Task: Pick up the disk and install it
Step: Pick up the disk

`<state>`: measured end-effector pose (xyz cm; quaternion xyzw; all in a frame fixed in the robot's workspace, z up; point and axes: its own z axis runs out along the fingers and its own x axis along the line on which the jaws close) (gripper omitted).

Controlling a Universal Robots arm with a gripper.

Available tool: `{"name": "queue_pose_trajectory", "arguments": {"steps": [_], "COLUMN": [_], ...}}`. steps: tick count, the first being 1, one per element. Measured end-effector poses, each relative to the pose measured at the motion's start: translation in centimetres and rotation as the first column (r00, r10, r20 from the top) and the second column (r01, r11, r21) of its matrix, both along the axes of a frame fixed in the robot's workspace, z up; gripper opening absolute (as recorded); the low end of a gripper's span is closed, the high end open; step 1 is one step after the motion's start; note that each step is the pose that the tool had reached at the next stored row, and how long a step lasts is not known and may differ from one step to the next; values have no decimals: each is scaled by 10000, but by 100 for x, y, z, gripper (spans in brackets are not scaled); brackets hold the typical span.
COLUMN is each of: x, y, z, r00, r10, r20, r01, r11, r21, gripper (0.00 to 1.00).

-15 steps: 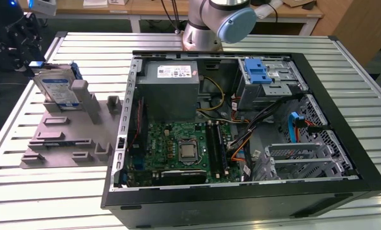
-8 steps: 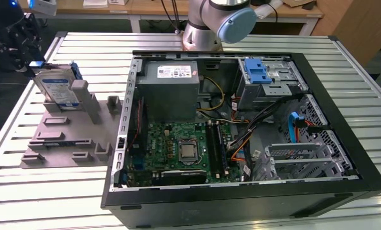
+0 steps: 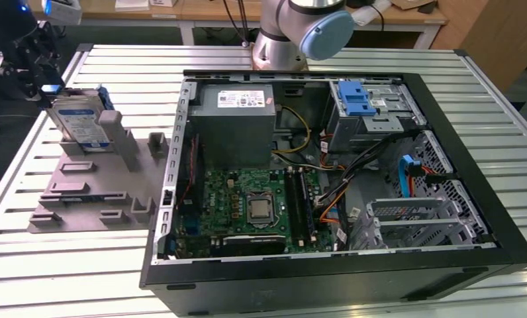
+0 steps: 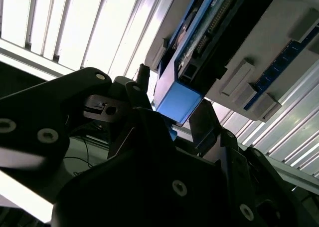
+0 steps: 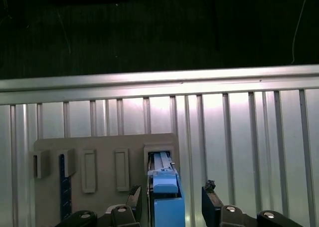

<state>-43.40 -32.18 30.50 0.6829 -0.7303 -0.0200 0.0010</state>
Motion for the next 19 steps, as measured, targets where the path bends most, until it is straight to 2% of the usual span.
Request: {"name": "queue_pose_trajectory", "arguments": {"steps": [6, 19], "x": [0, 26], "y": [0, 1], "z": [-58, -89], "r00": [9999, 9999], "r10": [144, 145], "r20": [5, 4], "r01": [-144, -145], "r11": [9999, 9999], "r21": [-70, -73], "gripper": [59, 59]}}
